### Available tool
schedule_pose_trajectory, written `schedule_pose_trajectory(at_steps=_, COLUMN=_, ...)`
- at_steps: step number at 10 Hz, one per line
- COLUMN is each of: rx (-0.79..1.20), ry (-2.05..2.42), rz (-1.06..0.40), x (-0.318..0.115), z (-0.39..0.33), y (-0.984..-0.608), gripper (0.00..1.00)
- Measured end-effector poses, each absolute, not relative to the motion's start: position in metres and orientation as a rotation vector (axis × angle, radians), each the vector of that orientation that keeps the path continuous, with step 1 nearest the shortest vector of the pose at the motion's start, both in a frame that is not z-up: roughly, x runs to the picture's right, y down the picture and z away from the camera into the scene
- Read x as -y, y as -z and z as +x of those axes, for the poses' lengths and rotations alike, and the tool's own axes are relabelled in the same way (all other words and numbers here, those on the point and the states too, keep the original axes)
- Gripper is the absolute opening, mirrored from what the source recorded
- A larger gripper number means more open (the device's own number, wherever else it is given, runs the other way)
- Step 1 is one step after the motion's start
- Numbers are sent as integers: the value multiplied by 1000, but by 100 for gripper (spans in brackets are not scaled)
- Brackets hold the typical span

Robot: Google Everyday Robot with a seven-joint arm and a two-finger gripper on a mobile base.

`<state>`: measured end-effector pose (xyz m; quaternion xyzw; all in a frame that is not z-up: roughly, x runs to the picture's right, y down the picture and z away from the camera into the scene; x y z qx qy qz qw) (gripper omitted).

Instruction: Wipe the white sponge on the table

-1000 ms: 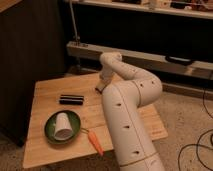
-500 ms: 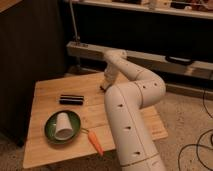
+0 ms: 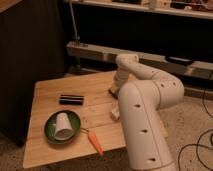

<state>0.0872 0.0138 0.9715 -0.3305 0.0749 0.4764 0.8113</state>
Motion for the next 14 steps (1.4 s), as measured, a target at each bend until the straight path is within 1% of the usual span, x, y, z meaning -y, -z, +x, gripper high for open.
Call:
schedule_pose_trajectory(at_steps=4, rx=-154, ry=-981, rz=-734, x=-72, z=79, y=-929, gripper=47)
schedule_pose_trajectory(at_steps=5, rx=-142, ry=-974, rz=-739, x=-80, z=75, y=-916, gripper=47)
schedule_pose_trajectory(at_steps=8, rx=-109, ry=-940, rz=-734, x=-91, z=59, y=-885, gripper=47)
schedule_pose_trajectory(at_steps=11, rx=-70, ry=-871, rz=-731, x=-105, z=23, y=-860, gripper=47)
schedule_pose_trajectory(at_steps=14, rx=-43, ry=-813, rz=-740, x=-120, z=-16, y=-852, gripper=47)
